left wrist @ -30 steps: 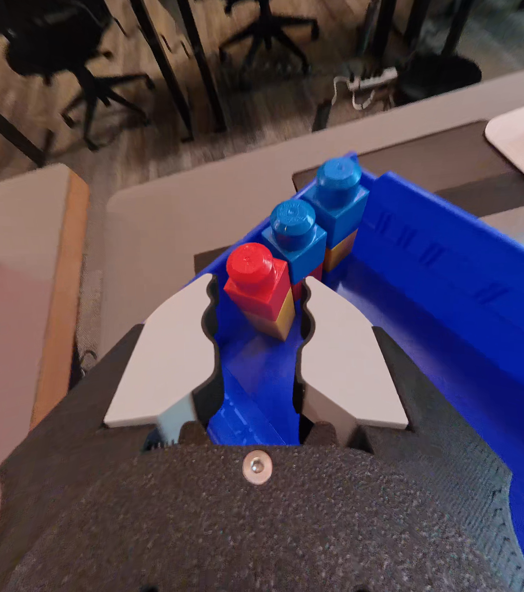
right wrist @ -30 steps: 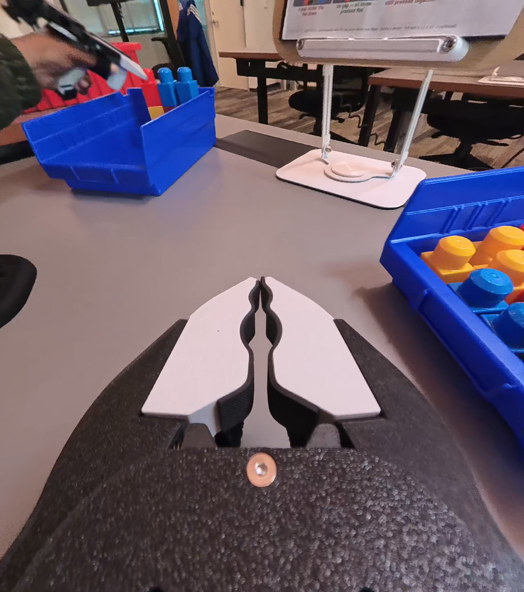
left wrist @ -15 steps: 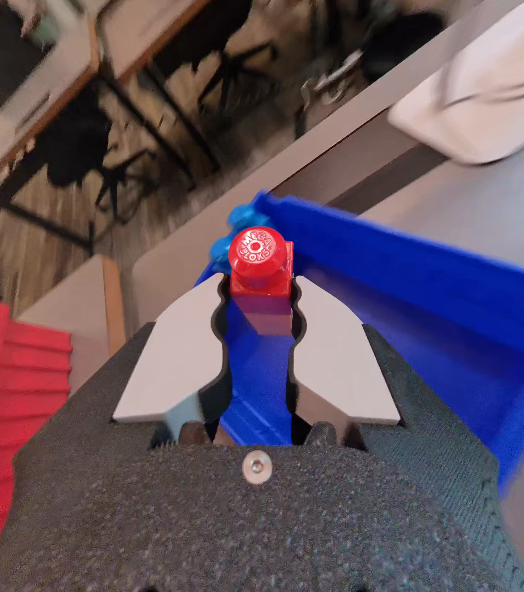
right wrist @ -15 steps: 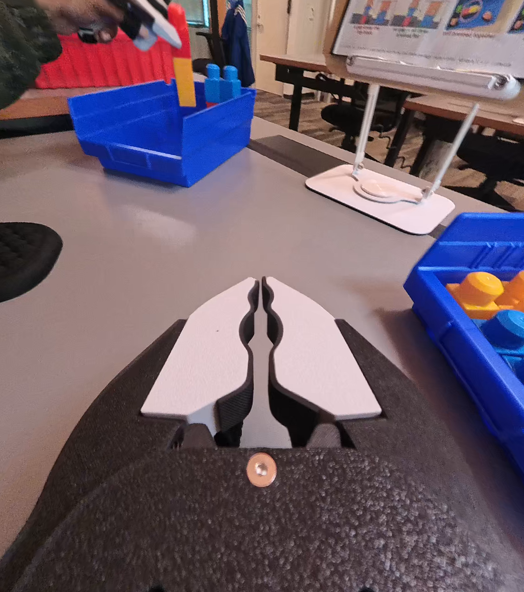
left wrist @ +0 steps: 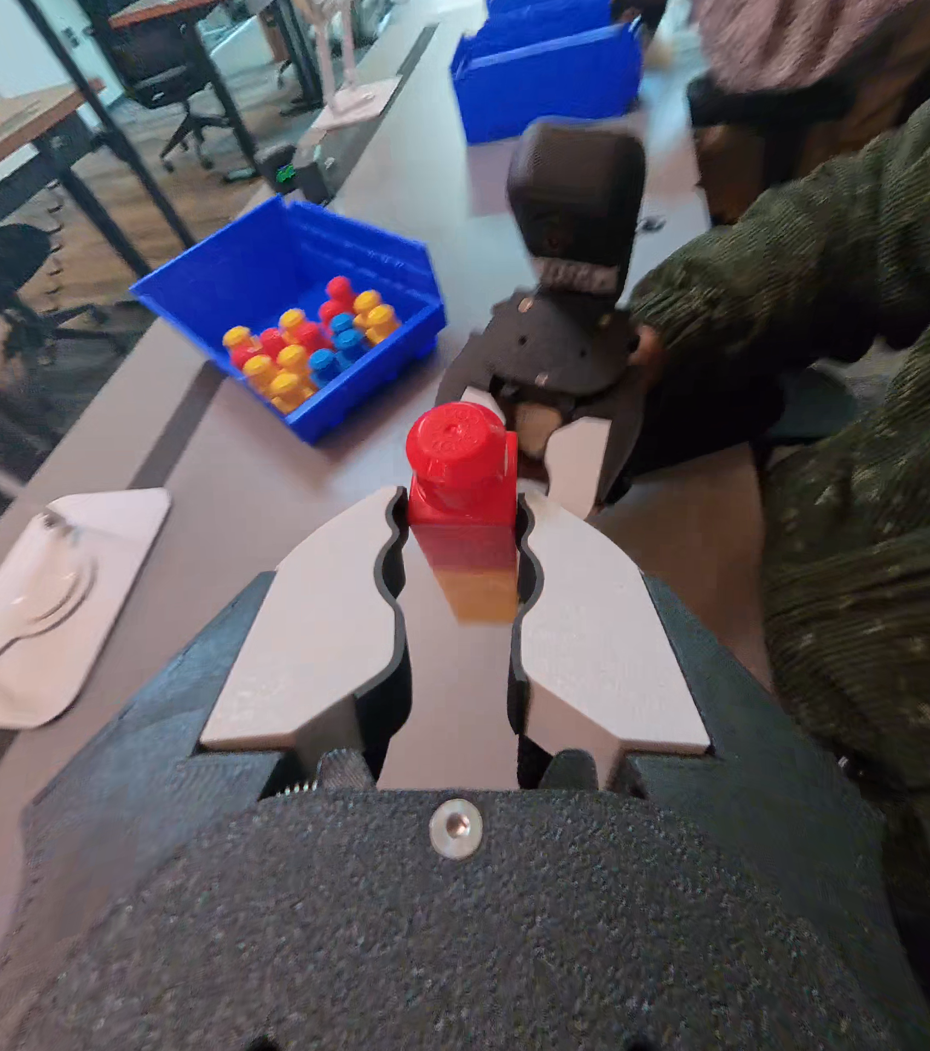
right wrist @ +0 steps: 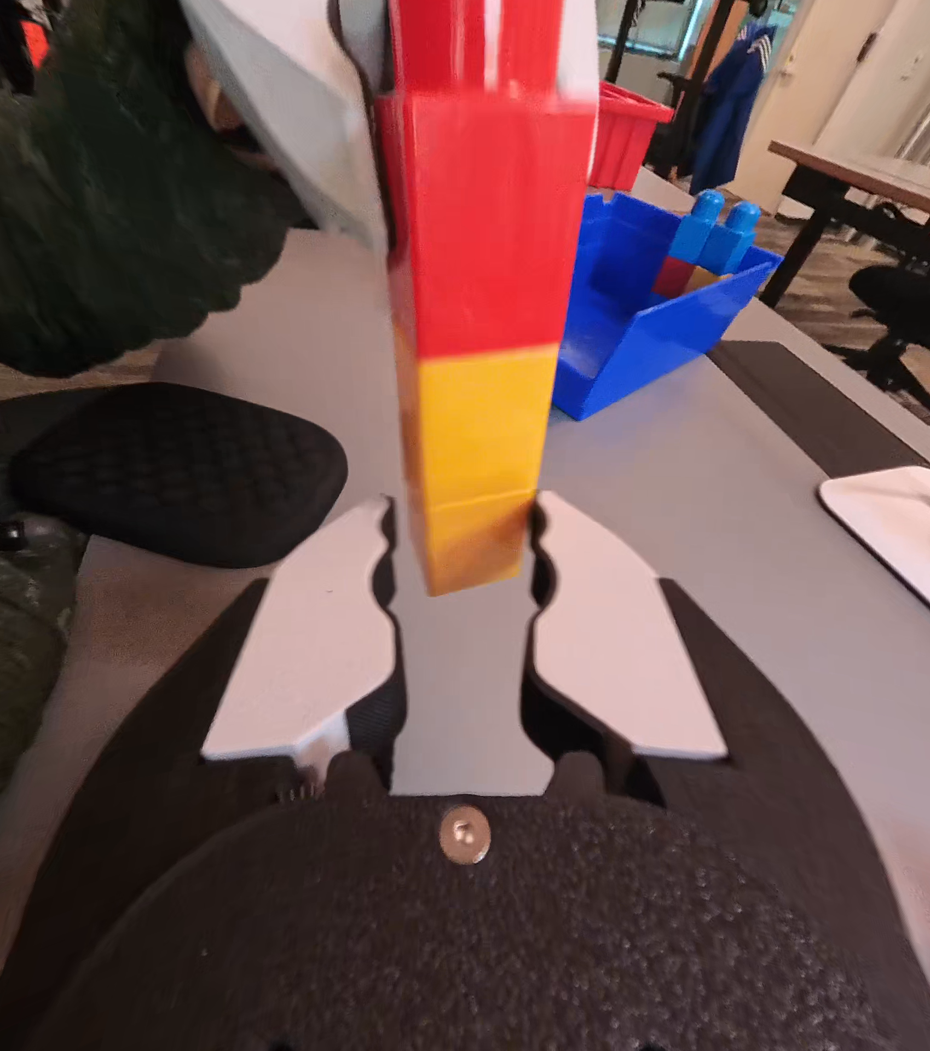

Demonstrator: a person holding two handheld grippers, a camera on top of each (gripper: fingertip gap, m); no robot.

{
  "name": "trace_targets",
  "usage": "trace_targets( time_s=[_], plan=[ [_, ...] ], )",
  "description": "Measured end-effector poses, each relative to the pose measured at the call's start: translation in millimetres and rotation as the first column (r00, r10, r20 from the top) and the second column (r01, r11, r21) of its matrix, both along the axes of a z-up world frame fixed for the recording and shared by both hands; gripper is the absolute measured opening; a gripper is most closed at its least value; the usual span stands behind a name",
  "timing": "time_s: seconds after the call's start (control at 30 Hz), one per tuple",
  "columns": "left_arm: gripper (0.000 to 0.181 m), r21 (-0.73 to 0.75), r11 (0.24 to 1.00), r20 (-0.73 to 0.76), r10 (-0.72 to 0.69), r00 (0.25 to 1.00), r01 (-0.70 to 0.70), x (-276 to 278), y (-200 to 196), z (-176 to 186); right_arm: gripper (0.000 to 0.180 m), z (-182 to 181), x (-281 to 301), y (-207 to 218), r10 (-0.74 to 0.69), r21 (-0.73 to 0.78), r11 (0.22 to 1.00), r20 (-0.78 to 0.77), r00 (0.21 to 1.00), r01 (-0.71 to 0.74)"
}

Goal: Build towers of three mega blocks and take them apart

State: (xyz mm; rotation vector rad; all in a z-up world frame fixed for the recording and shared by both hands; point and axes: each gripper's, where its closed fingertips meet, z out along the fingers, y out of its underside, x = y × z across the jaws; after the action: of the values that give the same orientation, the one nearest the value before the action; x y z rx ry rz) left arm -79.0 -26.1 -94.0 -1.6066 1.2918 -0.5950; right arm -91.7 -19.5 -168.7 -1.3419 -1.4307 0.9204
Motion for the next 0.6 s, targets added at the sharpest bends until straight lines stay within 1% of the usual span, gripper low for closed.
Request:
trace_targets(
  time_s=[0.03, 0.1, 0.13, 0.17, 0.23, 0.3, 0.37, 0.47, 0.5, 0.53, 0.6],
  plan=[
    [0.036, -0.014, 1.0, 0.065, -0.014, 0.998, 0.015, 8.7, -2.7, 1.3, 0.041, -2.7, 0.6, -4.3, 0.024, -0.006, 1.0, -0.007, 1.0, -0.025],
    [0.036, 0.0, 0.999, 0.25, -0.031, 0.968, 0.032, 20.3, -3.6, 11.9, 0.039, 3.4, 4.4, -9.5, 0.054, -0.091, 0.994, -0.108, 0.993, -0.064],
    [0.043, 0.023, 0.999, 0.323, -0.034, 0.946, 0.028, 22.4, -1.5, 13.7, 0.038, 10.2, 7.0, -10.5, 0.06, -0.139, 0.987, -0.174, 0.983, -0.085],
    [0.05, 0.03, 0.999, 0.348, -0.031, 0.937, 0.022, 23.6, 0.9, 8.6, 0.038, 18.0, 9.5, -10.0, 0.058, -0.169, 0.981, -0.237, 0.97, -0.1],
    [0.056, 0.003, 0.999, 0.328, -0.039, 0.944, 0.04, 27.7, 1.4, -10.1, 0.038, 28.5, 12.0, -11.1, 0.071, -0.186, 0.974, -0.301, 0.951, -0.132],
    [0.053, 0.005, 0.999, 0.293, -0.035, 0.955, 0.035, 30.5, 4.0, -25.1, 0.038, 30.9, 11.3, -14.9, 0.092, -0.18, 0.971, -0.322, 0.942, -0.156],
    [0.037, 0.018, 0.999, 0.26, -0.048, 0.964, 0.045, 31.5, 2.3, -34.2, 0.038, 23.7, 9.0, -12.1, 0.075, -0.175, 0.976, -0.294, 0.953, -0.131],
    [0.037, 0.019, 1.0, 0.188, -0.008, 0.982, 0.005, 25.8, 11.3, -45.9, 0.037, 11.0, 10.1, -3.9, 0.061, -0.169, 0.981, -0.208, 0.976, -0.098],
    [0.037, 0.039, 0.999, 0.146, 0.022, 0.989, -0.028, 19.3, 18.2, -51.1, 0.041, 7.4, 12.4, 0.1, 0.06, -0.155, 0.984, -0.169, 0.984, -0.086],
    [0.037, 0.054, 0.997, 0.095, 0.041, 0.995, -0.046, 12.1, 23.5, -58.5, 0.048, 7.0, 16.4, 5.0, 0.055, -0.133, 0.988, -0.145, 0.988, -0.075],
    [0.037, 0.018, 1.0, -0.006, 0.026, 1.0, -0.026, 0.9, 24.9, -79.7, 0.056, 11.5, 27.5, 14.7, 0.038, -0.063, 0.997, -0.115, 0.993, -0.045]
  ],
)
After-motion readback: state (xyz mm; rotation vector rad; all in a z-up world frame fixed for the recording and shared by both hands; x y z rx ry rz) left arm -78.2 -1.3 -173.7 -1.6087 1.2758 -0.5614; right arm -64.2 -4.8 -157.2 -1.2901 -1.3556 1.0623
